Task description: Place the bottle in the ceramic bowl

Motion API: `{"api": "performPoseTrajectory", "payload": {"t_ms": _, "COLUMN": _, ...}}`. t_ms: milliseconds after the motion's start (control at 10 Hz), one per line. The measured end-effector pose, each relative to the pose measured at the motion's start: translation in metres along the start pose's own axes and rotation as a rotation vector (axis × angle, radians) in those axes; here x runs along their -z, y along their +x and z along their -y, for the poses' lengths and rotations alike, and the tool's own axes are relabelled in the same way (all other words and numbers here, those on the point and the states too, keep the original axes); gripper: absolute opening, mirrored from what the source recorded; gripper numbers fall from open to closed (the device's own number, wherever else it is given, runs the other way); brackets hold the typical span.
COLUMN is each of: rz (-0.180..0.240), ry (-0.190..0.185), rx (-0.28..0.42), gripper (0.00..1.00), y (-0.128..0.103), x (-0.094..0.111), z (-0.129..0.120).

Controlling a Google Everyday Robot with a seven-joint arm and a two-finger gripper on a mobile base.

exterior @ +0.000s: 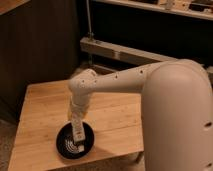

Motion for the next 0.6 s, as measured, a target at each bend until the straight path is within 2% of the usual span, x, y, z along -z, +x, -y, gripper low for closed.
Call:
{"api": "performPoseTrajectory", "payload": {"t_ms": 200, "rz": -0.025, "ry": 0.006, "rx": 0.009, "gripper": 0.79, "y": 0.0001, "x": -0.0117, "z": -0.0036}}
{"api": "performPoseTrajectory", "payload": {"t_ms": 400, "rz": -0.015, "ry": 0.028, "rx": -0.009, "gripper": 0.8, "y": 0.0002, "x": -0.0153, "z": 0.0022}}
{"api": "performPoseTrajectory", "payload": {"t_ms": 600, "rz": -0.012, "ry": 0.032, "rx": -0.006, "gripper": 0.8, "y": -0.0008, "x": -0.0156, "z": 0.0038}}
